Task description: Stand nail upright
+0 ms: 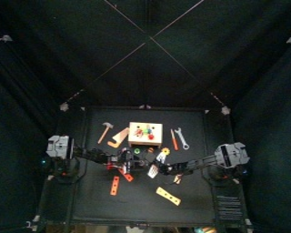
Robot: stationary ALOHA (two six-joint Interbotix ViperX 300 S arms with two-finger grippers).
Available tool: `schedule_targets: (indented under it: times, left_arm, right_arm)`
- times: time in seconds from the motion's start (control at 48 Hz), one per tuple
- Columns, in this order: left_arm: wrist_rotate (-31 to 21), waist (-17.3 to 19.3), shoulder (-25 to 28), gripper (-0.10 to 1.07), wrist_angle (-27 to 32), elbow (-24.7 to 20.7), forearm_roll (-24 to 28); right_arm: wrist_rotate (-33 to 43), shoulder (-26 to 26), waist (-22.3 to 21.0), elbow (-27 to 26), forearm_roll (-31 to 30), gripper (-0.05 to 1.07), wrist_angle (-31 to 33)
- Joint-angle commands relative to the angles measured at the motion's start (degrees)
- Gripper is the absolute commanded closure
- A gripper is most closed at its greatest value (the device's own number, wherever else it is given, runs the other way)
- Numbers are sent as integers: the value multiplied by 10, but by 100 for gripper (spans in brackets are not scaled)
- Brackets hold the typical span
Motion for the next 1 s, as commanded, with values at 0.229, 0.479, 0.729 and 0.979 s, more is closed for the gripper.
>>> schedule_targets:
  times: [0.229, 0.479, 0.729, 0.979]
  left_arm:
    - [1, -1, 15, 40, 11, -14, 1]
    - [14, -1, 33, 40, 11, -17, 1]
    - [20, -1, 53, 35, 11, -26, -4]
    - [21, -1, 45, 17, 12, -25, -4]
  right_arm:
    - [1, -47, -1, 32, 21, 65, 24]
    - [1, -47, -1, 37, 23, 65, 24]
    - [1, -47, -1, 39, 23, 65, 25]
    - [1, -47, -1, 39, 26, 65, 24]
